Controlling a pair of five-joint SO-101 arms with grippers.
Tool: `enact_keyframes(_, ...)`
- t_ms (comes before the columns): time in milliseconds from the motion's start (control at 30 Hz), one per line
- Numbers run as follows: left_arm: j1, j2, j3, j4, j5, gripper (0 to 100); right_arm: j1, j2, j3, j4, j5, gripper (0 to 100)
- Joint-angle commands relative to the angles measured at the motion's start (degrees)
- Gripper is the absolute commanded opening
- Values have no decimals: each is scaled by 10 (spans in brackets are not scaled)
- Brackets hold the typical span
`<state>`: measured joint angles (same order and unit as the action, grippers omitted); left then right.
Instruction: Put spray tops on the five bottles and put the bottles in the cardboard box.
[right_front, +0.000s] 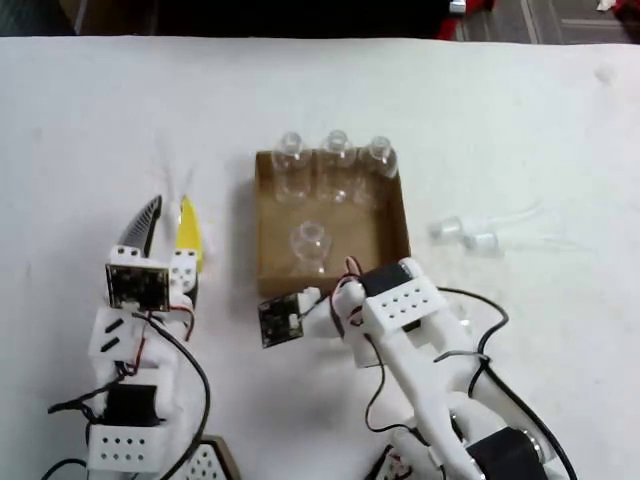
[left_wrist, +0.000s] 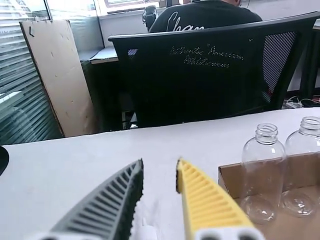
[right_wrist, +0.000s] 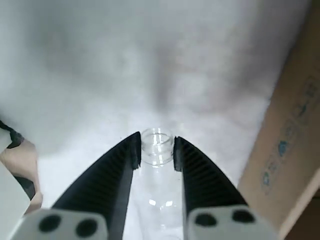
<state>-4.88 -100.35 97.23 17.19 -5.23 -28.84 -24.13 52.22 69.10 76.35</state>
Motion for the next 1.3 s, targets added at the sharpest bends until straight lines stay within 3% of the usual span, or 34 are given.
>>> enact_keyframes(0, 14, -4, -1, -10, 3, 105, 7, 0, -23, 3, 6, 44)
enact_keyframes(267, 15, -3, -1, -10, 2, 105, 6, 4, -19, -24, 6, 26)
enact_keyframes(500, 15, -3, -1, -10, 2, 105, 6, 0, 2, -24, 7, 217)
enact_keyframes(733, 15, -3, -1, -10, 2, 105, 6, 5, 3, -29, 7, 149)
enact_keyframes(1267, 15, -3, -1, -10, 2, 105, 7, 6, 25, -50, 7, 149)
